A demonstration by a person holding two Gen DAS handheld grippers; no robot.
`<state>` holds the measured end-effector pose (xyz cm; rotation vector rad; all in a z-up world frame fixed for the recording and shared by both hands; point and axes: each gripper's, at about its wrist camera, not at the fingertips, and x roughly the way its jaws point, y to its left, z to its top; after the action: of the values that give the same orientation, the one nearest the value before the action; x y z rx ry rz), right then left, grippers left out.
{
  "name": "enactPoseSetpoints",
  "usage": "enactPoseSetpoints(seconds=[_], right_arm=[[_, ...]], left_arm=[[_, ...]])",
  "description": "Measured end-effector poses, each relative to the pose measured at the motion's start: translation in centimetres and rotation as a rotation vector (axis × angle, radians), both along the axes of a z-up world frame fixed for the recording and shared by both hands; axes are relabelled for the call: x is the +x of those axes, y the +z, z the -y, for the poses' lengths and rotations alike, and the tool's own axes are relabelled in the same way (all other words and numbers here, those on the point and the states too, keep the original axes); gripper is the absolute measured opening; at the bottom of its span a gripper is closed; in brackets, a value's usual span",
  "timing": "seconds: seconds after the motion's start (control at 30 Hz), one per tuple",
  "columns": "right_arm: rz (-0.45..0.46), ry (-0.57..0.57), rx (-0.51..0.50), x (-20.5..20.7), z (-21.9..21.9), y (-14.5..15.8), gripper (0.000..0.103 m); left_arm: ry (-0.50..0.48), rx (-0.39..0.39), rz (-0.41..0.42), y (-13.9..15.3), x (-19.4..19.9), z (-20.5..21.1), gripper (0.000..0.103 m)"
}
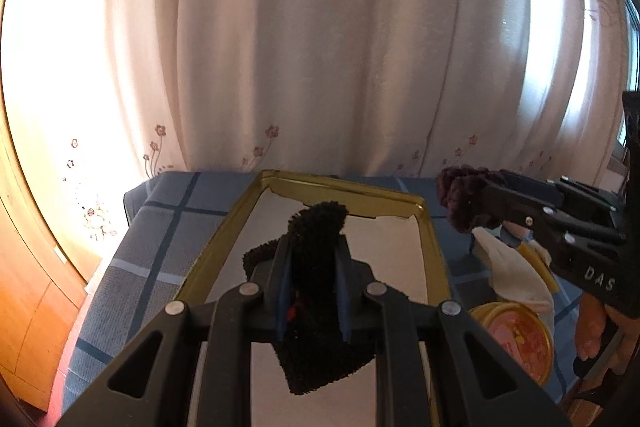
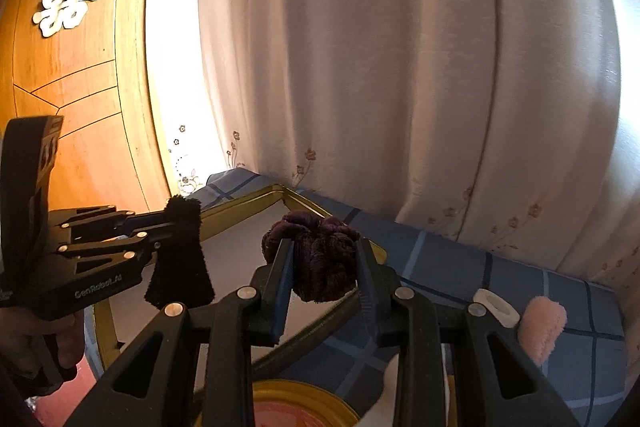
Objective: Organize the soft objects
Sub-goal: 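Lower both items into the gold tin tray and open both tools, then withdraw both open tools from the tray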
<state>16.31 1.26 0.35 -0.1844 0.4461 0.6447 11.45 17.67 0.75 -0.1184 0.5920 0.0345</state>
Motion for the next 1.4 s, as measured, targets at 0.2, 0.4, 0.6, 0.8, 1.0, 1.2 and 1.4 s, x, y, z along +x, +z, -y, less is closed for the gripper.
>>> enactPoseSetpoints(seconds=[0.2, 0.4, 0.6, 0.8, 1.0, 1.2, 1.4], right_arm=[[-0.038, 0.022, -0.042, 0.9, -2.2, 0.0, 0.033], [-0.068, 0.030, -0.124, 1.8, -4.4, -0.7, 0.033], [-0.103, 0.019, -0.160, 2.8, -5.5, -1.4, 0.033], [-0.134, -0.011, -0.181, 4.5, -6.4, -1.9, 0.043], [-0.099, -0.006, -0.134, 3.6, -5.0, -0.6, 0.059], [-0.019, -0.031, -0.065, 0.7, -0.3, 0.4, 0.061], [0.042, -0.136, 0.017, -2.9, 8.2, -0.2, 0.070]], left_arm=[[-0.011, -0.017, -0.077, 0.3, 2.1, -1.2, 0.017], [-0.028, -0.014, -0.169, 0.1, 4.7, -1.8, 0.017], [-0.024, 0.020, -0.237, -0.5, 6.6, -1.9, 0.017], [-0.002, 0.034, -0.264, -1.2, 7.8, -1.9, 0.029], [0.029, 0.052, -0.198, -0.5, 6.8, -1.8, 0.064], [0.047, -0.007, -0.036, 1.5, 2.5, -1.1, 0.078], [0.032, -0.052, 0.134, 1.8, -3.7, 1.7, 0.092]])
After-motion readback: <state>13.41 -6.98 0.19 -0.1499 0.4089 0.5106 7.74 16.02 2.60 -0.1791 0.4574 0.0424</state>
